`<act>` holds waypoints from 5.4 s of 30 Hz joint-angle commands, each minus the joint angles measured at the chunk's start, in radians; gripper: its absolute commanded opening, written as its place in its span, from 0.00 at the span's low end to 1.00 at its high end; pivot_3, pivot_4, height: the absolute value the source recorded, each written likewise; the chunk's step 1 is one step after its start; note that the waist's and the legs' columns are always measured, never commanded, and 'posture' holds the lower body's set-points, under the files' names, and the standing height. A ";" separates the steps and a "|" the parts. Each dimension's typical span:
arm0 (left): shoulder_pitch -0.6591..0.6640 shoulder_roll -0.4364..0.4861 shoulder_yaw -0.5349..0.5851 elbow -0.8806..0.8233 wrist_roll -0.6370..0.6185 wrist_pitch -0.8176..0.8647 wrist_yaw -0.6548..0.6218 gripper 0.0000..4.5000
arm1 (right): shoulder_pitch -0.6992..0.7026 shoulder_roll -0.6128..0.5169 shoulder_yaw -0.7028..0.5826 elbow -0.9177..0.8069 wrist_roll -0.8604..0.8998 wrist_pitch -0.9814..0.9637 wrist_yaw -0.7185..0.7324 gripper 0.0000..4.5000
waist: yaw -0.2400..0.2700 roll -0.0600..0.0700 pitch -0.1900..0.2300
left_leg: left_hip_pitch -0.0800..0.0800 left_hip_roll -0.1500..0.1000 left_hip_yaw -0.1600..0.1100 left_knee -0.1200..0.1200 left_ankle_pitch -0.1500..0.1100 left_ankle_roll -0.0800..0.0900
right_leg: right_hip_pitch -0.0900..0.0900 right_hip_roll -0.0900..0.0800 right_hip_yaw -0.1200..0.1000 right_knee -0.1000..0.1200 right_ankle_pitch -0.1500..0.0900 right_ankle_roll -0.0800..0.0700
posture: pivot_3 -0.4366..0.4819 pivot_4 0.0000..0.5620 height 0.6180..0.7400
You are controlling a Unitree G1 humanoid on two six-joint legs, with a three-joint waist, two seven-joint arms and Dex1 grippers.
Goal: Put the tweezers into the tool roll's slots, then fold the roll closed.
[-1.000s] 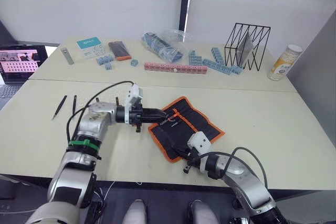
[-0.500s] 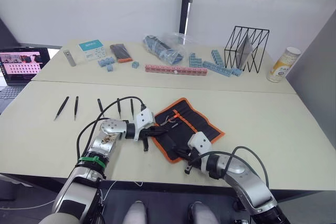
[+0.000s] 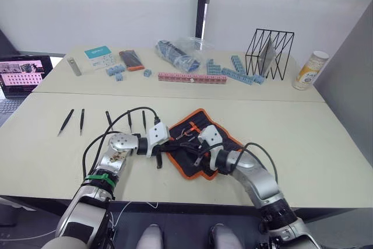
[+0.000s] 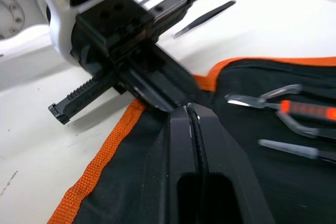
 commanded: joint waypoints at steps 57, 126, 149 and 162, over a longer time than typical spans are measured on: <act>0.565 0.535 0.811 0.035 -0.268 0.115 0.192 0.96 | 0.629 -0.388 -0.953 -0.191 0.201 -0.140 -0.006 0.80 | 0.005 0.000 0.004 | -0.003 0.001 0.002 -0.010 -0.015 -0.017 | -0.006 -0.003 0.000 -0.006 -0.012 -0.002 | 0.48 0.27 0.84; -0.235 0.475 0.524 0.655 0.029 0.094 0.685 0.01 | 0.303 -0.620 -0.528 -0.828 0.709 0.407 -0.105 1.00 | 0.013 -0.013 0.007 | -0.001 0.017 0.022 0.000 -0.014 -0.016 | -0.005 0.000 -0.003 -0.003 -0.004 0.001 | 0.48 0.27 0.84; 0.137 0.286 0.229 -0.761 -0.363 0.822 0.149 0.00 | 0.327 -0.360 -0.258 -0.440 0.239 0.111 -0.110 0.35 | -0.003 -0.014 0.009 | -0.002 0.018 0.020 0.002 -0.014 -0.015 | -0.005 0.003 -0.001 -0.002 -0.005 0.001 | 0.48 0.27 0.84; 0.127 0.235 0.075 -0.974 -0.360 1.159 0.327 0.00 | 0.353 -0.213 -0.214 -0.324 0.098 -0.003 -0.161 0.01 | 0.002 -0.014 0.009 | -0.002 0.017 0.020 0.004 -0.013 -0.015 | -0.004 0.006 0.004 -0.002 -0.006 0.000 | 0.48 0.27 0.84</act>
